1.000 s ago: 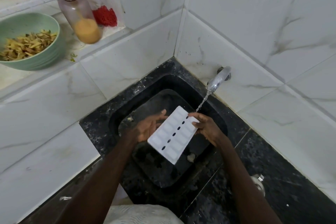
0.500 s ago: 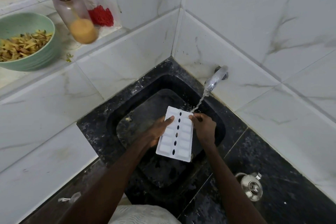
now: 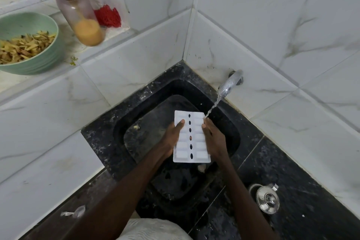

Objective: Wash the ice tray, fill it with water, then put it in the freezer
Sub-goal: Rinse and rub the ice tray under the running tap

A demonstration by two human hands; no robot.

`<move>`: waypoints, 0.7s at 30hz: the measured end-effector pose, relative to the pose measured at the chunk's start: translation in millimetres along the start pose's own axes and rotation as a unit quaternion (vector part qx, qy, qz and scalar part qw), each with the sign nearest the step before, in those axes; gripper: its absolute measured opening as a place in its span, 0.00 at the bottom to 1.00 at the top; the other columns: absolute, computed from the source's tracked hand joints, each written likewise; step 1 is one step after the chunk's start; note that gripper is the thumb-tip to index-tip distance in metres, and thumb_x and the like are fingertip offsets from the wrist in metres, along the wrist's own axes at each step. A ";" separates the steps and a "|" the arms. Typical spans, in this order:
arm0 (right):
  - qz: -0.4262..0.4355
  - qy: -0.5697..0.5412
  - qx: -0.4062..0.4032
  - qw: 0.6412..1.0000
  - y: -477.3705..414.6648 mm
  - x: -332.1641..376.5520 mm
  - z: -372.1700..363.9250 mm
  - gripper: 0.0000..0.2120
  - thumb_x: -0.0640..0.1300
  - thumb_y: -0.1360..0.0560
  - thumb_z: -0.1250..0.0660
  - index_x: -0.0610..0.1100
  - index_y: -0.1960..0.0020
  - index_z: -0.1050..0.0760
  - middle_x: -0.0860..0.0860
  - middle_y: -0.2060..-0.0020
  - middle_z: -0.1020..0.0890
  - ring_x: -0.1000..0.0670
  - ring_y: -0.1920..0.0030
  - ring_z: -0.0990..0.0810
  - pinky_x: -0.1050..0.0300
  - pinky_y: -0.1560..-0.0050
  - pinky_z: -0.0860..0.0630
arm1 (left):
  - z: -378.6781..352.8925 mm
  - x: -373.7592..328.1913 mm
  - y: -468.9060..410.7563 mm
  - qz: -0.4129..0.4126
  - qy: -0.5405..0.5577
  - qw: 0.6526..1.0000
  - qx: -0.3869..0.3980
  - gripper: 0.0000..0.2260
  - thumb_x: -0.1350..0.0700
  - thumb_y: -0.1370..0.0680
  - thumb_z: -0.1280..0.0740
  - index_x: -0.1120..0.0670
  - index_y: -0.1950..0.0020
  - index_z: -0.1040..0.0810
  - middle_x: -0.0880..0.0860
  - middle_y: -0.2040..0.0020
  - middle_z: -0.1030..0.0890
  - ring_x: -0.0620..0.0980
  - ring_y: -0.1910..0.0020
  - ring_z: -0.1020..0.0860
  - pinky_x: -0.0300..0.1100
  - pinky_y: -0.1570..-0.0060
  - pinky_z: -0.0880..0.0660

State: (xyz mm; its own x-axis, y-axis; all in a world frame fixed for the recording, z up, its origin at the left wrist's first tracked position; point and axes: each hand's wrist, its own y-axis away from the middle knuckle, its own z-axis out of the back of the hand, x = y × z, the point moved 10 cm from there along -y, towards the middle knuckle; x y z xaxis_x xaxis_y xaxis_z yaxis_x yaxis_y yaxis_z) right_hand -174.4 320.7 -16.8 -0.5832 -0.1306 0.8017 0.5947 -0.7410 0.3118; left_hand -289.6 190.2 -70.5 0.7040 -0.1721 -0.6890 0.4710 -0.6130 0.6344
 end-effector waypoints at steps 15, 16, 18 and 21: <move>0.002 0.072 0.091 0.993 0.8 18.9 0.9 0.22 0.61 0.16 0.42 0.53 0.28 0.23 0.52 0.20 0.36 0.51 0.20 0.39 0.59 0.29 0.44 | 28.2 -12.4 -12.0 -0.026 0.042 0.991 -0.123 0.15 0.48 0.16 0.36 0.57 0.39 0.20 0.56 0.52 0.13 0.53 0.59 0.13 0.46 0.65 0.17; -0.001 0.071 0.089 0.993 1.2 19.6 1.7 0.22 0.61 0.16 0.42 0.53 0.28 0.23 0.52 0.20 0.36 0.51 0.20 0.39 0.59 0.29 0.44 | 27.3 -11.2 -12.2 -0.021 0.042 0.992 -0.119 0.16 0.47 0.16 0.36 0.57 0.38 0.20 0.56 0.51 0.13 0.55 0.57 0.13 0.48 0.63 0.17; 0.002 0.072 0.094 0.993 0.3 22.0 1.1 0.24 0.62 0.16 0.43 0.53 0.26 0.25 0.52 0.19 0.36 0.50 0.19 0.40 0.56 0.27 0.44 | 20.7 -5.9 -10.1 -0.007 0.042 0.994 -0.105 0.16 0.47 0.16 0.36 0.57 0.36 0.20 0.56 0.50 0.12 0.55 0.56 0.13 0.48 0.64 0.17; 0.001 0.078 0.100 0.992 -0.3 25.0 -1.1 0.28 0.66 0.17 0.45 0.54 0.23 0.30 0.53 0.19 0.37 0.50 0.19 0.41 0.51 0.24 0.44 | 12.6 -2.9 -7.2 -0.005 0.057 0.994 -0.098 0.17 0.47 0.16 0.35 0.58 0.36 0.20 0.56 0.51 0.12 0.55 0.57 0.13 0.46 0.66 0.18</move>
State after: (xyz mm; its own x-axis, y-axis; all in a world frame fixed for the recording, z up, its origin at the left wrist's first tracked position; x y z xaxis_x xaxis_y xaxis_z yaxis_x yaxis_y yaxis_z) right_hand -189.8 316.9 2.6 -0.6513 -0.2440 0.7185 0.6849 -0.5966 0.4183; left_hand -301.8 185.4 -77.5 0.7499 -0.0718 -0.6577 0.5638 -0.4509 0.6920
